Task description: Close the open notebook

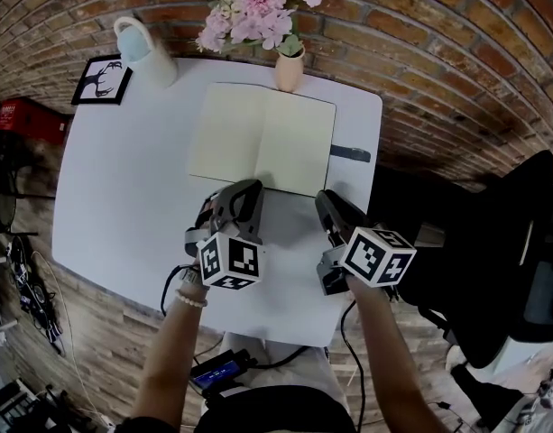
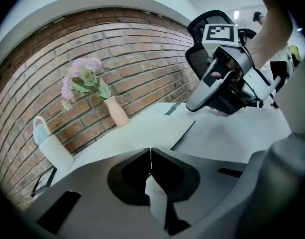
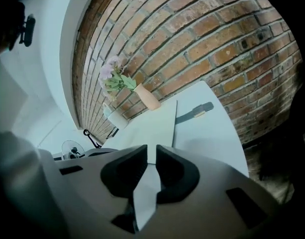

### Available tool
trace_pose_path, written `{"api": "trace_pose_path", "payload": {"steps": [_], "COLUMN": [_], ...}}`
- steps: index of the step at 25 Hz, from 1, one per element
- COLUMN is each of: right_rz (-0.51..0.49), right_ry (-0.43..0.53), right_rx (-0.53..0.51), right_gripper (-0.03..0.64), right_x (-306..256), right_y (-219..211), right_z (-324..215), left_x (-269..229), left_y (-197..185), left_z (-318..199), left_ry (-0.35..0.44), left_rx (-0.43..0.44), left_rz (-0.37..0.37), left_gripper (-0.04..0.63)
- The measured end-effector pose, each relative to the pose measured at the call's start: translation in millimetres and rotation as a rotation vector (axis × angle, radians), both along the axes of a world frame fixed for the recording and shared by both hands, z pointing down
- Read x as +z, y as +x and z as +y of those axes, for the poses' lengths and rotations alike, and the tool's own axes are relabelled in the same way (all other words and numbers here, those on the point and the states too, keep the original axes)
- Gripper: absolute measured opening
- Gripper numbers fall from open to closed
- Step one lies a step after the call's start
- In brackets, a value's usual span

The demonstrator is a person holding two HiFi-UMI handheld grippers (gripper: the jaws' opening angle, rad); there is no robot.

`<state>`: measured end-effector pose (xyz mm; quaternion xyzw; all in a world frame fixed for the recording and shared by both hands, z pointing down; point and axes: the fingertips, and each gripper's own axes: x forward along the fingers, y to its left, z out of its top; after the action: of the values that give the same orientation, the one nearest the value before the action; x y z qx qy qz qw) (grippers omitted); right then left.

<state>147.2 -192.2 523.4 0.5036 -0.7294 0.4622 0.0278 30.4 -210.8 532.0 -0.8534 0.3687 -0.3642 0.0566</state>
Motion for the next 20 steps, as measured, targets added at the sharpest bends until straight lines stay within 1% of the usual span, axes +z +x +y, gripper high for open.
{"api": "trace_pose_path", "payload": {"steps": [1,3,5,6,8,10,12,13,15,16,20], "right_rz": [-0.005,-0.004,0.005,0.011,0.022,0.035,0.044,0.048,0.056,0.06,0.065], "right_ry": [0.002,0.009,0.02,0.026,0.036,0.044,0.05,0.051,0.054,0.055,0.054], "right_rx": [0.001,0.003,0.005,0.004,-0.001,-0.004,-0.005,-0.005,-0.005,-0.005,0.002], "right_gripper": [0.063,0.059,0.058,0.058,0.058,0.058,0.058,0.058,0.058,0.058,0.058], "right_x": [-1,-2,-3,-5,-7,-9,-10,-11,-12,-12,-12], "right_y": [-1,-3,-4,-5,-5,-5,-5,-5,-4,-4,-2], "right_z": [-1,-2,-3,-3,-3,-3,-2,-2,-1,-1,1], "left_x": [-1,-2,-2,-2,1,5,10,12,14,15,16], "left_y": [-4,-12,-17,-18,-16,-12,-7,-5,-2,-1,2], "left_z": [-3,-8,-9,-8,-3,4,10,13,16,16,11], "left_ry": [-0.008,-0.026,-0.024,-0.019,-0.001,0.017,0.028,0.031,0.042,0.05,0.076], "left_rx": [-0.028,-0.069,-0.084,-0.079,-0.034,0.04,0.104,0.129,0.162,0.172,0.197], "left_rz": [0.02,0.051,0.052,0.039,-0.02,-0.104,-0.173,-0.2,-0.243,-0.26,-0.316], "left_gripper": [0.021,0.021,0.021,0.021,0.023,0.023,0.029,0.052,0.113,0.122,0.123]}}
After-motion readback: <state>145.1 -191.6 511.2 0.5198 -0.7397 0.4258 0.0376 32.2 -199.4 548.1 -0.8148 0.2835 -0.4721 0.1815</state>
